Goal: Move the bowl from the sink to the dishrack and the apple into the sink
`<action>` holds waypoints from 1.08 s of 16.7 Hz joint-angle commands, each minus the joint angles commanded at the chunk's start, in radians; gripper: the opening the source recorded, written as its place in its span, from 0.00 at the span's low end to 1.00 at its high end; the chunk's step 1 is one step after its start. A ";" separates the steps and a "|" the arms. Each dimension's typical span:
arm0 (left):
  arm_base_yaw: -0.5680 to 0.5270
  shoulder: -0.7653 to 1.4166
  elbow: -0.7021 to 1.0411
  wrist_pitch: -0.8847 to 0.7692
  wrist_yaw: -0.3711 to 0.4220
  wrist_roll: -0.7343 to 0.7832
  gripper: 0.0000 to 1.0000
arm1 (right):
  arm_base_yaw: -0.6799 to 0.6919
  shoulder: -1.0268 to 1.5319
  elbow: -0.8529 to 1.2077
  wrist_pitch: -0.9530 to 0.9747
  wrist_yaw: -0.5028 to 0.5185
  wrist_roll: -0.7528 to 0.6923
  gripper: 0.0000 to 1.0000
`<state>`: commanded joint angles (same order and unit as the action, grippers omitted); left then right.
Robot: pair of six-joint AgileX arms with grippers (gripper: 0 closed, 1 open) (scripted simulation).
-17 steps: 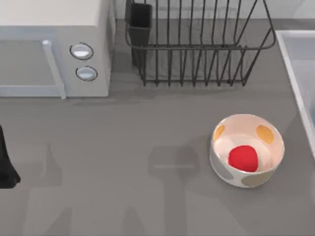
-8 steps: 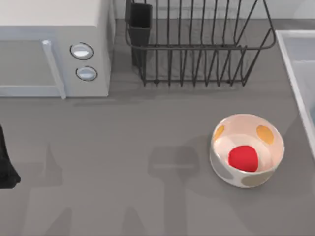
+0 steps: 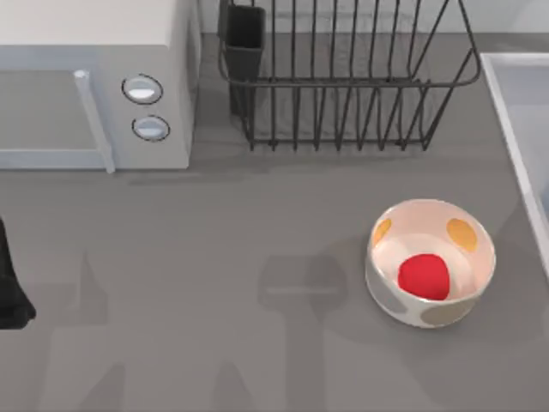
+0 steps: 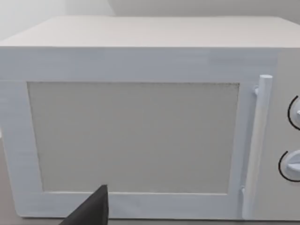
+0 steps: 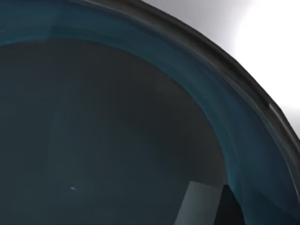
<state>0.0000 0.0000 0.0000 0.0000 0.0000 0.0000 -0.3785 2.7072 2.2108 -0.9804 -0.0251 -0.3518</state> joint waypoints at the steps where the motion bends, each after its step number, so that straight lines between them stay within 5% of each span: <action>1: 0.000 0.000 0.000 0.000 0.000 0.000 1.00 | 0.000 0.000 0.000 0.000 0.000 0.000 0.00; 8: 0.000 0.000 0.000 0.000 0.000 0.000 1.00 | -0.038 -0.115 -0.051 -0.052 -0.005 -0.044 0.00; 18: 0.000 0.000 0.000 0.000 0.000 0.000 1.00 | -0.294 -0.886 -0.429 -0.457 -0.031 -0.314 0.00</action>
<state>0.0000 0.0000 0.0000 0.0000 0.0000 0.0000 -0.6723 1.8216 1.7818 -1.4374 -0.0561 -0.6661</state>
